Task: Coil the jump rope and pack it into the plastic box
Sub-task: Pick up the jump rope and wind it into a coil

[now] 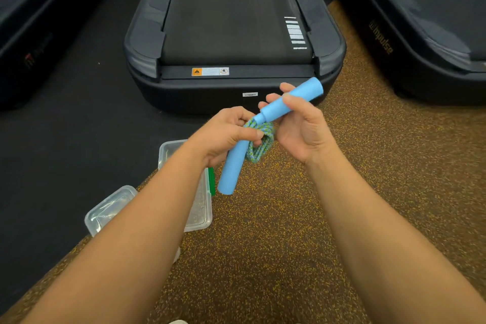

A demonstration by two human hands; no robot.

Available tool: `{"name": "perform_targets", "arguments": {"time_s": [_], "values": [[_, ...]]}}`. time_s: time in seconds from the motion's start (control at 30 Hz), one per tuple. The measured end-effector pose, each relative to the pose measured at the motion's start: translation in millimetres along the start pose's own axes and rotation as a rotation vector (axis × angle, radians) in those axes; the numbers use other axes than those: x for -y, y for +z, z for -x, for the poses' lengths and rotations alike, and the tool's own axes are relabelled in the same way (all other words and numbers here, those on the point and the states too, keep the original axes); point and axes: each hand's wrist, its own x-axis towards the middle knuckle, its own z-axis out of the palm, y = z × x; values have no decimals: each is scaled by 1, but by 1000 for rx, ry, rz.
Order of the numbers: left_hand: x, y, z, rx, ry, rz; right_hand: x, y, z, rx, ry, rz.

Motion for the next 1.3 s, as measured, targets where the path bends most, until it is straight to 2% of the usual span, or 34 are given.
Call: {"name": "perform_targets", "arguments": {"time_s": [0.13,0.33,0.57,0.77,0.93,1.1,1.3], "values": [[1,-5,0,-67,-21,146,7,-5,2,-71,-13,-6],[2,-13,-3,-179,-20,167,2,-18,4,-68,-27,70],[4,-17,-4,-247,11,200,-2,-27,7,0,80,416],[5,-13,-4,-250,48,253,-7,-13,5,59,212,540],[3,-14,-3,-254,60,360,-17,-13,3,128,316,380],[4,-13,-3,-229,45,428,-27,-14,0,299,308,240],[6,-8,-5,-297,36,488,-29,-10,2,239,239,261]]}}
